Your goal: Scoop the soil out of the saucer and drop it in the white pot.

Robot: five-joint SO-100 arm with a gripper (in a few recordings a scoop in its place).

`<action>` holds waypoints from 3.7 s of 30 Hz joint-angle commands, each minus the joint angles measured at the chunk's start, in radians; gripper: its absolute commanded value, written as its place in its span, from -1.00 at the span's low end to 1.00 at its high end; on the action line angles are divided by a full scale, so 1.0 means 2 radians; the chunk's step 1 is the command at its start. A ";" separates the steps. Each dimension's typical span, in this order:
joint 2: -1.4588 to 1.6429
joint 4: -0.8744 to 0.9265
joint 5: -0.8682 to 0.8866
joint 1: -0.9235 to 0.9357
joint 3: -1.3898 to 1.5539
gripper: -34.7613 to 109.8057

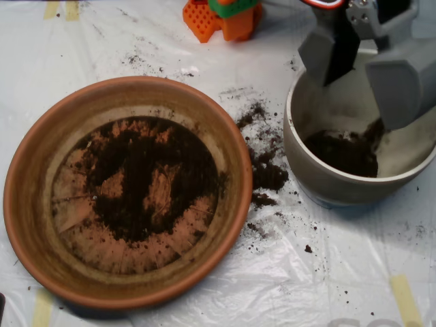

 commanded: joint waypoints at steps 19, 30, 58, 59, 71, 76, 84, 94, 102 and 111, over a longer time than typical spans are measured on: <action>0.087 -0.020 -0.012 -0.019 0.041 -0.03; 0.115 -0.004 0.029 0.113 -0.032 0.00; 0.155 -0.287 -0.016 0.417 0.529 0.16; 0.141 -0.293 -0.016 0.429 0.529 0.16; -0.018 -0.313 -0.039 0.473 0.446 0.31; -0.083 -0.278 -0.039 0.459 0.370 0.37; -0.187 -0.206 -0.031 0.449 0.242 0.34; -0.229 -0.161 -0.048 0.453 0.174 0.23; -0.221 -0.168 -0.058 0.469 0.189 -0.14; -0.130 -0.242 -0.069 0.475 0.318 -0.32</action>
